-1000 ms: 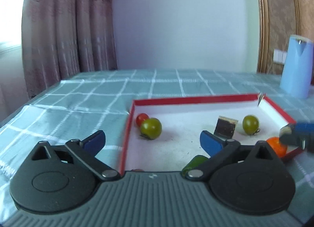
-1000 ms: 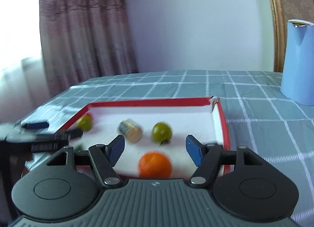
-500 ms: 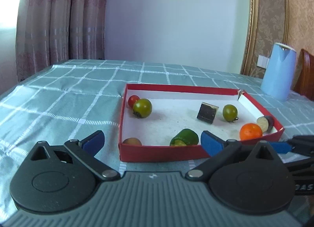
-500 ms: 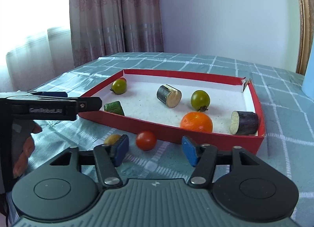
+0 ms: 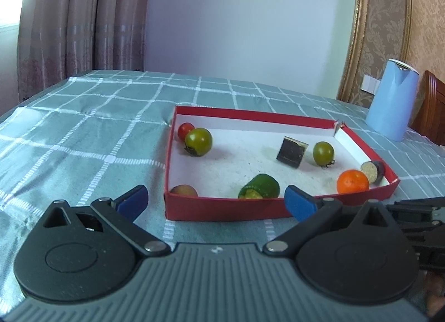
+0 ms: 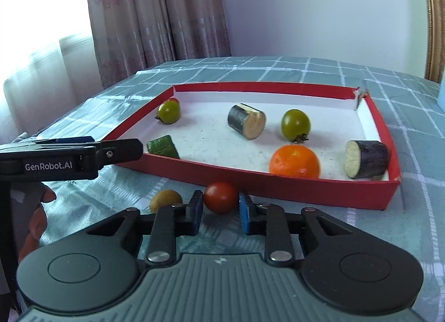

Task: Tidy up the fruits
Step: 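Grasp a red cherry tomato with the right tool while the left tool grasps a brown round fruit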

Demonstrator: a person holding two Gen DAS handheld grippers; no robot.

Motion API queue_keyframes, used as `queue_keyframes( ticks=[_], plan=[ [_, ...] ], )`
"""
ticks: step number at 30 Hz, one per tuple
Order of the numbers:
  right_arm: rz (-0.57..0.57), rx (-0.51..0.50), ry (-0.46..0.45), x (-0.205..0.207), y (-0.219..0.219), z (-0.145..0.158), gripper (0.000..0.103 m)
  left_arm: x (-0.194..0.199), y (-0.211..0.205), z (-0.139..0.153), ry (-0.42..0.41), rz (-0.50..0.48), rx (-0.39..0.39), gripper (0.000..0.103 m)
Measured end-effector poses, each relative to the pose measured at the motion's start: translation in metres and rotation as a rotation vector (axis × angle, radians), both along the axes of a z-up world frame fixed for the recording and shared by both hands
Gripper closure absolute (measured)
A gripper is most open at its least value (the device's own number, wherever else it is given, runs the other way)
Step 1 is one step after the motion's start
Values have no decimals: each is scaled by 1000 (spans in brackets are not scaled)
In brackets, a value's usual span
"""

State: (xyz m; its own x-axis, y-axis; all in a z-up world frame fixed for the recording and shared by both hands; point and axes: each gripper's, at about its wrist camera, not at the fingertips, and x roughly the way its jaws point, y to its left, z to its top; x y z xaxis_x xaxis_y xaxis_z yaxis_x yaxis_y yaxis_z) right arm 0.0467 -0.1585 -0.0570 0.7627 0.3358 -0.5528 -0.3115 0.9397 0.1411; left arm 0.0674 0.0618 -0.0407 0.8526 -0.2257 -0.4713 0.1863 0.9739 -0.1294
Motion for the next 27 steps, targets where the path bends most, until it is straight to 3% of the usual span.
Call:
queue_keyframes(
  ticks=[10, 19, 23, 27],
  plan=[
    [-99, 22, -17, -17, -34, 0, 76, -27, -45, -2, -51, -85, 168, 0],
    [-121, 46, 9, -14, -42, -4, 76, -25, -80, -14, -6, -109, 279, 2],
    [-118, 45, 10, -13, -41, -4, 76, -17, -82, -18, 49, -93, 277, 18],
    [-116, 30, 9, -14, -39, -3, 77, -12, -76, -18, 78, -98, 212, 33]
  ],
)
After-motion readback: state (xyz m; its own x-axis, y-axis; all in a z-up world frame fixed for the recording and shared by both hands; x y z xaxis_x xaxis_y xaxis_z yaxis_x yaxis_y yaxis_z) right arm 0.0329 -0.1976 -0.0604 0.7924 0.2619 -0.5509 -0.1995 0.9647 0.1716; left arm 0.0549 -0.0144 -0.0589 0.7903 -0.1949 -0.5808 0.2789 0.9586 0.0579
